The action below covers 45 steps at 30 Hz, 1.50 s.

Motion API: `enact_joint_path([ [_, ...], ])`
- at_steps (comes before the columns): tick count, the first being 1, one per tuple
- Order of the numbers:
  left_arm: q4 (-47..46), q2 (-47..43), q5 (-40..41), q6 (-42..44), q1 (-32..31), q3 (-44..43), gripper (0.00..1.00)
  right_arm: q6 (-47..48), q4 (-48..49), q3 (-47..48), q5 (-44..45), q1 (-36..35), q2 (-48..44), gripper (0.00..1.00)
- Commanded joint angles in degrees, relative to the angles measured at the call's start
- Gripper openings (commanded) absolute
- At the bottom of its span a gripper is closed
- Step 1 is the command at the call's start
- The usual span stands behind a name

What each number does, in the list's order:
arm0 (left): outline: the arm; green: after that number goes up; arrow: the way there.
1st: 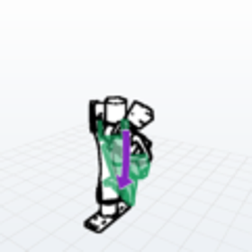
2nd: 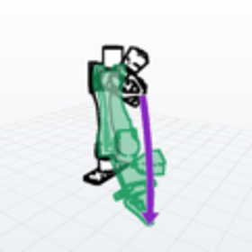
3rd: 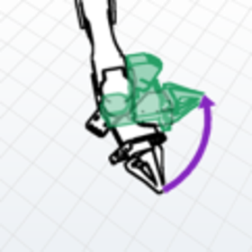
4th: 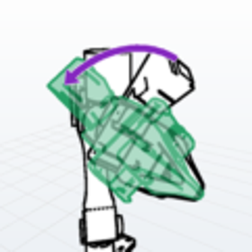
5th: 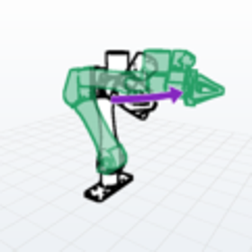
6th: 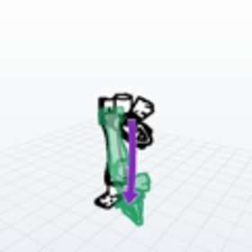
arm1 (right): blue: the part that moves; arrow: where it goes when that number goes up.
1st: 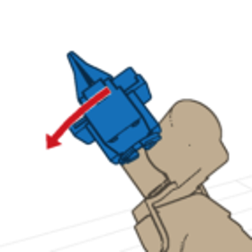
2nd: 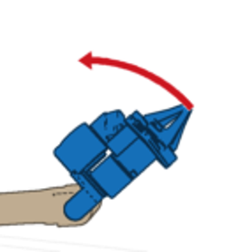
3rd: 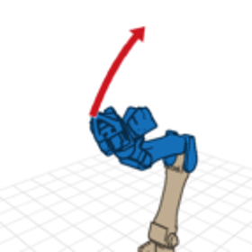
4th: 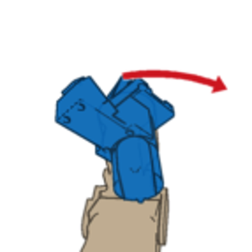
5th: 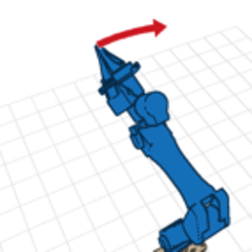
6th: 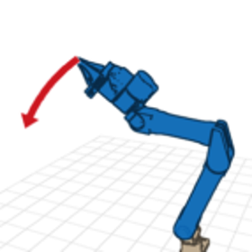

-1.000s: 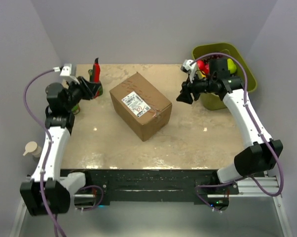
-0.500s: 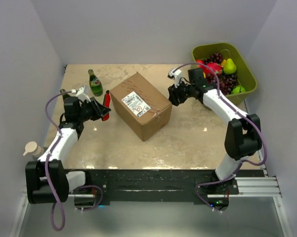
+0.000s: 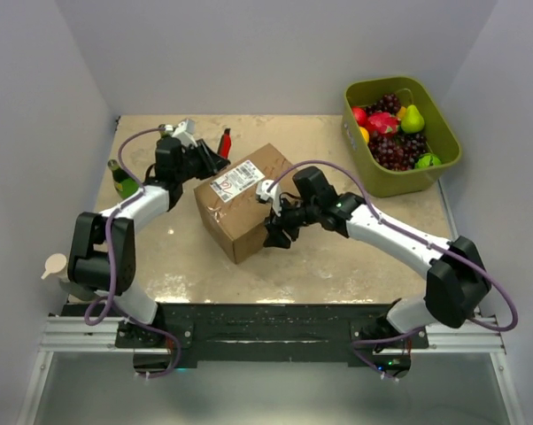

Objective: Unpack the express box
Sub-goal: Adjust the express box at the center of the board.

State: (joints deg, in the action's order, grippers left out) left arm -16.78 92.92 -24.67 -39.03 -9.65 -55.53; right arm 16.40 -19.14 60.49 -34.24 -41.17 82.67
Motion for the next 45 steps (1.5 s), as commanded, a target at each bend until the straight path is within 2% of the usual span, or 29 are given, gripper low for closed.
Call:
enact_joint_path([
  [1,0.9,0.1,-3.8,-0.5,-1.4,-4.6,0.0,6.7,-1.8,8.9,1.3,1.4,1.5,0.55],
  [3,2.8,-0.9,-4.9,1.3,0.8,-4.6,0.0,10.7,-9.3,10.9,0.0,3.2,-0.1,0.56],
  [7,6.9,-3.7,-7.5,8.5,11.5,-7.9,0.0,18.1,-18.4,15.9,-3.2,7.4,-4.2,0.57],
  [10,12.6,-8.3,-10.6,11.5,16.3,-10.6,0.0,24.6,-24.6,22.6,-7.3,10.0,-4.8,0.58],
  [12,20.4,-12.7,-12.4,12.2,17.6,-10.1,0.0,28.1,-27.3,27.4,-8.7,10.5,-4.1,0.6],
  [14,25.6,-16.3,-14.2,12.5,18.8,-6.3,0.0,25.1,-23.3,29.9,-6.0,11.5,-2.5,0.6],
  [16,28.3,-22.4,-13.1,11.3,19.4,-2.3,0.0,18.2,-12.6,30.6,-4.0,13.6,-0.6,0.6],
  [17,30.7,-24.5,-12.8,10.5,19.7,2.0,0.0,15.9,-8.6,31.4,1.5,15.0,1.1,0.6],
  [18,32.4,-27.7,-11.6,9.5,19.8,4.2,0.0,11.9,-2.5,32.6,4.2,15.6,5.0,0.6],
  [20,37.8,-29.5,-10.1,8.9,19.9,7.9,0.0,7.7,1.3,37.7,8.6,17.5,10.3,0.59],
  [22,39.5,-31.7,-8.0,9.2,19.8,10.1,0.0,2.9,4.5,40.7,12.7,19.6,17.3,0.58],
  [26,35.3,-31.9,-11.4,7.6,19.8,12.6,0.0,2.2,5.4,43.4,13.8,21.2,25.2,0.56],
  [31,27.1,-27.6,-13.2,2.6,15.7,12.9,0.0,2.1,4.0,38.0,11.0,21.0,25.8,0.55],
  [38,16.5,-20.9,-12.9,-3.4,8.7,9.8,0.0,-0.8,0.9,22.4,9.0,17.7,15.3,0.54],
  [45,9.7,-9.4,-15.7,-7.5,8.4,5.2,0.0,-1.7,-1.4,10.5,12.1,15.4,3.2,0.56],
])
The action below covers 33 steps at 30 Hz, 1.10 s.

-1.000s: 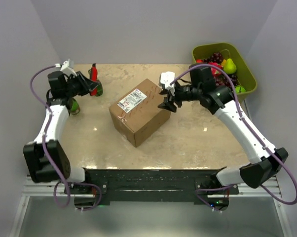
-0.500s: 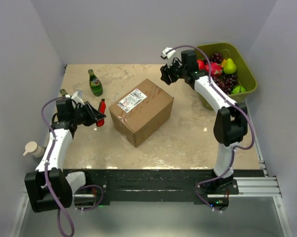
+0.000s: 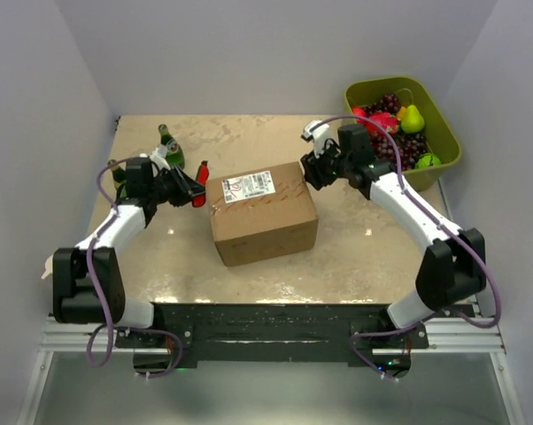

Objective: Unpack the express box
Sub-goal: Adjust the express box at the center of the board.

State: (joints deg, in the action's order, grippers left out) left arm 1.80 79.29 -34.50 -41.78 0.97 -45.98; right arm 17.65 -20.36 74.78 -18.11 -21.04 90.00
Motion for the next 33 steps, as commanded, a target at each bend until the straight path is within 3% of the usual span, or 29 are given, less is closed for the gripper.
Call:
enact_joint_path([
  [1,-8.6,4.7,-6.2,-4.5,-2.3,-5.5,0.0,-2.4,-0.4,-4.4,-2.8,-4.5,-4.5,0.57],
  [8,-4.7,3.8,-6.5,-2.7,-1.2,-5.4,0.0,1.4,-1.0,0.3,1.2,-1.7,-1.4,0.6],
  [11,0.4,1.1,-5.0,0.5,2.5,-6.5,0.0,1.0,-4.1,5.8,2.6,2.9,0.1,0.6],
  [15,9.3,-3.5,-4.7,11.7,9.8,-9.5,0.0,2.9,-6.9,15.8,3.3,6.0,1.2,0.57],
  [19,19.3,-7.6,-9.9,20.1,12.5,-10.9,0.0,6.0,-3.5,19.0,-0.5,0.3,-1.2,0.56],
  [22,32.9,-6.3,-16.0,26.6,12.7,-15.8,0.0,10.6,-9.6,22.2,-6.9,-7.1,0.4,0.54],
  [24,39.1,-5.4,-22.0,32.5,13.3,-19.0,0.0,10.7,-11.5,21.9,-7.9,-12.0,1.8,0.47],
  [25,45.8,-4.3,-23.4,35.1,13.6,-19.9,0.0,10.8,-11.7,20.7,-8.0,-13.3,2.3,0.37],
  [28,58.4,-1.6,-25.3,47.3,15.4,-21.7,0.0,8.9,-10.8,16.2,-9.7,-16.7,4.0,0.27],
  [30,64.8,0.3,-28.0,56.8,17.4,-21.7,0.0,8.9,-10.3,14.4,-9.5,-19.1,5.1,0.24],
  [31,69.3,2.0,-28.9,59.2,18.3,-21.4,0.0,9.2,-10.1,12.6,-9.1,-19.9,5.6,0.23],
  [33,69.7,1.9,-32.2,61.2,21.8,-20.4,0.0,9.4,-7.9,10.9,-8.7,-21.1,6.1,0.22],
])
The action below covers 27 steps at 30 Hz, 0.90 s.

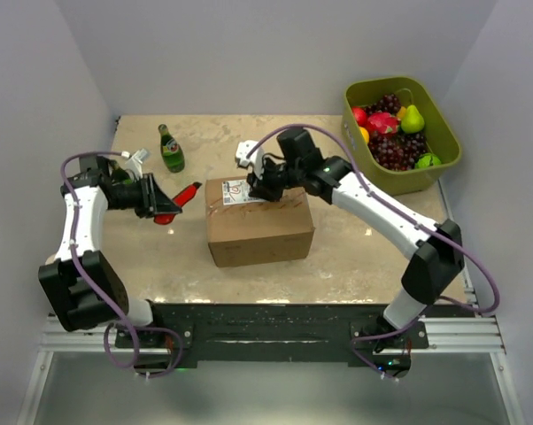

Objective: Unpack the express box
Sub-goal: Adjust the express box at the center of the board.

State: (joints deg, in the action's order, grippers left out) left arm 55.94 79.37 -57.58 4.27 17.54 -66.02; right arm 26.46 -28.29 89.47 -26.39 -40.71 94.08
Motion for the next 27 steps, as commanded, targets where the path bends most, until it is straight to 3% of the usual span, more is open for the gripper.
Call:
enact_joint_path([
  [1,17.2,2.4,-9.7,16.1,5.7,-0.9,0.0,0.6,0.3,-4.4,0.0,-1.5,2.9,0.21],
  [3,19.4,3.2,-12.9,19.6,6.2,-2.9,0.0,0.4,0.8,-4.6,0.7,-1.6,4.0,0.21],
  [8,19.4,2.8,-14.0,18.8,6.2,-2.4,0.0,-1.6,1.9,-8.8,3.4,-1.4,7.1,0.18],
  [18,19.4,5.7,-18.3,26.0,6.1,-1.5,0.0,-9.8,7.7,-7.6,11.3,5.5,14.0,0.0],
  [23,19.5,7.9,-20.5,26.0,6.2,-6.4,0.0,-1.3,5.8,-5.4,10.7,6.3,13.2,0.0],
  [25,19.4,8.8,-20.3,27.6,6.2,-8.4,0.0,7.8,0.6,-6.4,7.3,3.9,11.1,0.0],
  [27,19.2,9.6,-20.0,29.9,6.2,-11.1,0.0,11.0,0.0,-9.0,8.4,0.0,8.7,0.03],
])
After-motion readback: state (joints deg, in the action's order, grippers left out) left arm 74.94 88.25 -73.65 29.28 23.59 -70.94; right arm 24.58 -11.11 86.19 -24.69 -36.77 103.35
